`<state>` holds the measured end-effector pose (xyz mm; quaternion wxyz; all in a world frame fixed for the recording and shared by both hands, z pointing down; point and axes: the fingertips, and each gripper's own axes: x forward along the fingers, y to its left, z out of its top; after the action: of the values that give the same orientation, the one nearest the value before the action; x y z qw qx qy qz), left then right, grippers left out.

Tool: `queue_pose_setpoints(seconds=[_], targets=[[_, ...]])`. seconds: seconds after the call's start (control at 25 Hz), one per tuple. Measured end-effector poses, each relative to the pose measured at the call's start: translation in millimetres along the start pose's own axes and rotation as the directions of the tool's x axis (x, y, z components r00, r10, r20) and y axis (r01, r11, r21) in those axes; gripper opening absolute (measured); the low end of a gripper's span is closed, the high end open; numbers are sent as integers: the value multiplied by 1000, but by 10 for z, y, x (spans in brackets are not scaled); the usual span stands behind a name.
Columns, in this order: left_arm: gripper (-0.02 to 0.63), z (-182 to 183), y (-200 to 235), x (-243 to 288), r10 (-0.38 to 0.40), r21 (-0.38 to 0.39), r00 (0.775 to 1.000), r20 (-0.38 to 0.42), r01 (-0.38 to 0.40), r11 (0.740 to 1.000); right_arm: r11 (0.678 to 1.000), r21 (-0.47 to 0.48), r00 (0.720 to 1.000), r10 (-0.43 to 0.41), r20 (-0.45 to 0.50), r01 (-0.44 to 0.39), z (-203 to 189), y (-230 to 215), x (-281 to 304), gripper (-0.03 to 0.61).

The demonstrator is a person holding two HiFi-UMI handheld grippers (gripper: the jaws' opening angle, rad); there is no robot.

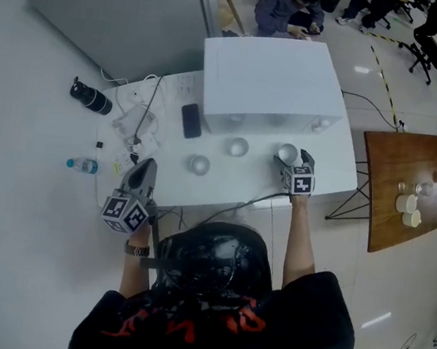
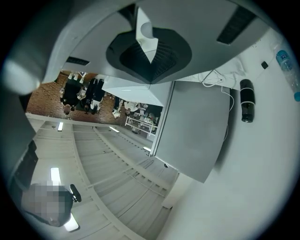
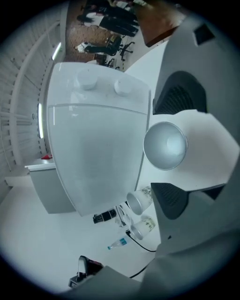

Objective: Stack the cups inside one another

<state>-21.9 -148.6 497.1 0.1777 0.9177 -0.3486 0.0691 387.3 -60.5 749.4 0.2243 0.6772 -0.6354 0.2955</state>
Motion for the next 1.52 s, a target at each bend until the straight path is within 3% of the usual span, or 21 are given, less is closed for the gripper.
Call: queue_pose_setpoints(seconds=[0.2, 0.24, 0.28, 0.44, 0.56, 0.8, 0.96, 1.28, 1.32, 1.52], targets=[[0, -78, -1, 36, 5, -19, 1000, -14, -5, 1000, 999, -36, 996, -15, -92, 11, -169, -36, 202, 456], [0, -77, -1, 45, 4, -19, 1000, -14, -4, 1000, 999, -44, 996, -22, -90, 18, -168, -45, 202, 396], [0, -75, 1, 52, 3, -19, 1000, -15, -3, 1000, 998, -54, 996, -29, -84, 25, -147, -44, 190, 382], [0, -73, 17, 56, 4, -18, 1000, -14, -4, 1000, 997, -79, 1000, -5, 3, 5, 80, 96, 23, 380], [0, -50, 35, 52, 8, -15, 1000, -6, -8, 1000, 992, -111, 991, 78, 113, -66, 485, 466, -287, 380], [0, -29, 57, 51, 6, -33, 1000, 20, -5, 999, 944, -235, 928, 287, 237, -232, 1236, 1431, -723, 380], [0, -41, 92, -9, 19, -55, 999, 36, -17, 998, 920, -223, 897, 373, 236, -323, 1366, 1734, -588, 380], [0, -21, 245, -275, 80, -79, 994, 74, -74, 994, 914, -162, 894, 401, 199, -373, 1150, 1766, -61, 386], [0, -11, 258, -313, 88, -80, 993, 81, -81, 993, 915, -156, 896, 398, 196, -373, 1119, 1743, -30, 412], [0, -15, 375, -429, 124, -92, 988, 88, -116, 989, 920, -117, 894, 392, 216, -375, 1142, 1597, -78, 414]])
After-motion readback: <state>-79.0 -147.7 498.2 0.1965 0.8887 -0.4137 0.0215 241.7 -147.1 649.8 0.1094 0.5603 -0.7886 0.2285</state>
